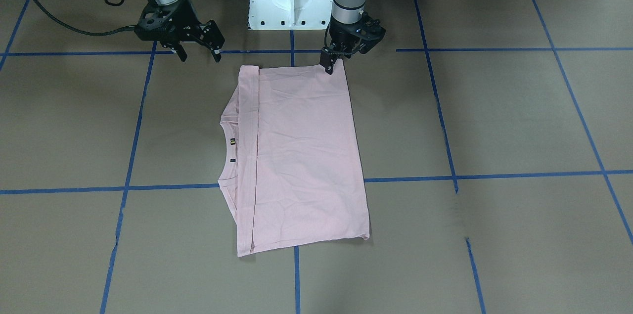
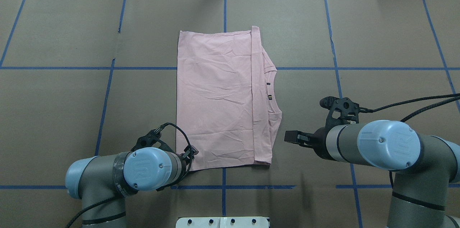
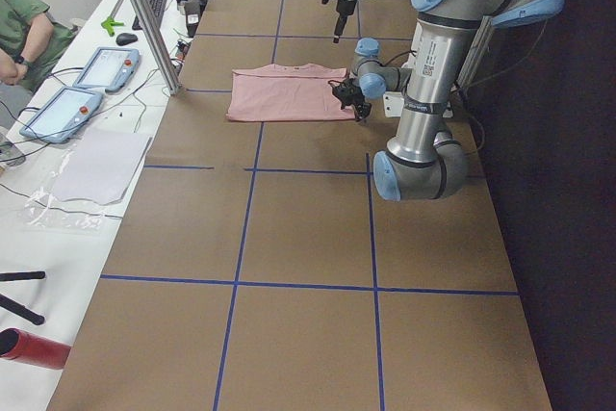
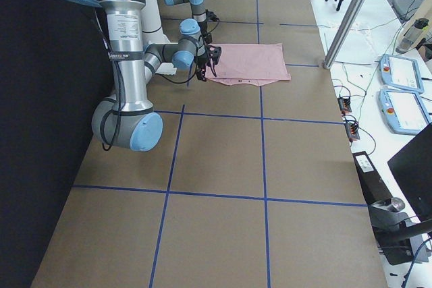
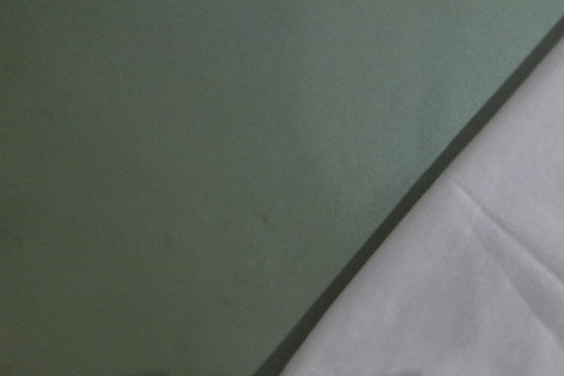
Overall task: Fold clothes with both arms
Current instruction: 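Move the left gripper down to the shirt's near corner while the right gripper waits, then grasp the near edge of the shirt with both grippers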
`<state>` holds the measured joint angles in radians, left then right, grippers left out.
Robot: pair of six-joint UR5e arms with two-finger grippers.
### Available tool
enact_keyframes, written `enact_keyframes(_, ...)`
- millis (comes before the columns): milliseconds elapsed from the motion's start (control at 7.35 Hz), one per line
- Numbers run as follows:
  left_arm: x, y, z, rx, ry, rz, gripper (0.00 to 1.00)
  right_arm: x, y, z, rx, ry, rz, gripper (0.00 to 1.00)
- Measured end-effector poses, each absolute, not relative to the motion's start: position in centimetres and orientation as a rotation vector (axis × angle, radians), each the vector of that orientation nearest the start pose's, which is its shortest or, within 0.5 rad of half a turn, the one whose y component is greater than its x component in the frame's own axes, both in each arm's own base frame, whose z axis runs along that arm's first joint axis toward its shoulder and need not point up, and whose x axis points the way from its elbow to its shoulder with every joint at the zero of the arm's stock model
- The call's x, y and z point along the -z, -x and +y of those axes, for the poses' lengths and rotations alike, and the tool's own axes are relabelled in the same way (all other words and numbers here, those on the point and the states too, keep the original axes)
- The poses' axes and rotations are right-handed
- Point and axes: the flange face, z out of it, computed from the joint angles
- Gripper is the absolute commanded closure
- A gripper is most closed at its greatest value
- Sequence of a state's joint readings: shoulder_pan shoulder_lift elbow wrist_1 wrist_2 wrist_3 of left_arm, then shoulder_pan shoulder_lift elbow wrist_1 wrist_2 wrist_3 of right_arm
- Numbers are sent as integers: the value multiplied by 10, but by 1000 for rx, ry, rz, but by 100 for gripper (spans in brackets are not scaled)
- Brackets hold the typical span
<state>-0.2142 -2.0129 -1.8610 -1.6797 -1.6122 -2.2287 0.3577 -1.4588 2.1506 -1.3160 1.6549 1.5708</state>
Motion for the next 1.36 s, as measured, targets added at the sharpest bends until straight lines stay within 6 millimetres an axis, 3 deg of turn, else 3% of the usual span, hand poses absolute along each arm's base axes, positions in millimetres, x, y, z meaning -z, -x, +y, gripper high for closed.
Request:
enact_keyframes(136, -276, -573, -255, 802, 232, 837, 94, -312, 414, -288, -291, -92, -949, 0)
enact_keyframes(272, -275, -573, -255, 801, 232, 838, 100, -311, 414, -288, -291, -92, -949, 0)
enact_keyframes(544, -270, -571, -254, 790, 232, 848, 100, -311, 413, -288, -291, -93, -951, 0)
enact_keyframes(952, -249, -551, -249, 683, 195, 881, 100, -314, 417, -287, -295, -84, -944, 0)
enact_keyframes(1224, -239, -545, -247, 630, 174, 894, 100, -317, 442, -291, -366, -37, -940, 0)
enact_keyframes(1360, -237, -544, -247, 623, 172, 898, 100, -312, 469, -296, -443, 10, -941, 0)
